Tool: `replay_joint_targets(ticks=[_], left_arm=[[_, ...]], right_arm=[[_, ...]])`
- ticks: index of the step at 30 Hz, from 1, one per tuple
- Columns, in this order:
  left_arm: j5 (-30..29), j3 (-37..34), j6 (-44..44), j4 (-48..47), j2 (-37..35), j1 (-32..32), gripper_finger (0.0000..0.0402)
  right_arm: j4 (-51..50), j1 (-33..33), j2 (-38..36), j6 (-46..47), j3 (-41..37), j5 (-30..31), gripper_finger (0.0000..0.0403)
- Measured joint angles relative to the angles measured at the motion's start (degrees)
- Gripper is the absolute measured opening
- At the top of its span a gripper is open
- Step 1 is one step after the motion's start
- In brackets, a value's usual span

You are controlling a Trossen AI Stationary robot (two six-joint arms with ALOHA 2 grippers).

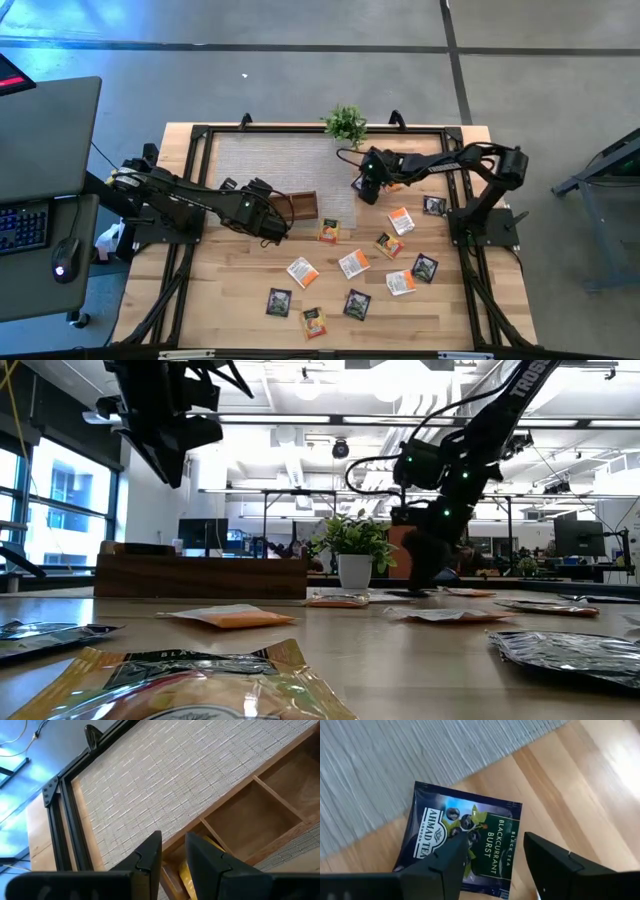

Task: Pick & Place Tea
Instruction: Put the purple tea bag into the middle section of the wooden organizer

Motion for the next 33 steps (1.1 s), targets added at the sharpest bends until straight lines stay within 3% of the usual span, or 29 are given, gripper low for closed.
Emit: replay_joint_targets(ticks=[6, 10, 20, 29, 33], left_arm=[[0.0, 0.0, 0.0, 0.0, 0.0, 0.0, 0.0085], [0.6, 0.0, 0.0, 0.0, 0.0, 0.0, 0.0085], [0.9, 0.0, 0.0, -0.1, 0.0, 0.0, 0.0085], [1.1, 0.0, 0.0, -0.1, 0.0, 0.0, 0.0085], [0.5, 0.0, 0.0, -0.1, 0.0, 0.0, 0.0085]], right_arm=[[1.8, -2.6, 2.5, 2.4, 0.3, -6.7, 0.0194], [2.1, -3.6, 2.5, 2.2, 0.2, -7.3, 0.0174], [4.4, -3.8, 2.5, 0.6, 0.0, -10.5, 0.0012], [5.0, 0.2, -2.0, 0.3, -0.7, -11.1, 0.0006], [9.4, 6.9, -8.3, -2.9, -0.6, -4.0, 0.0005]])
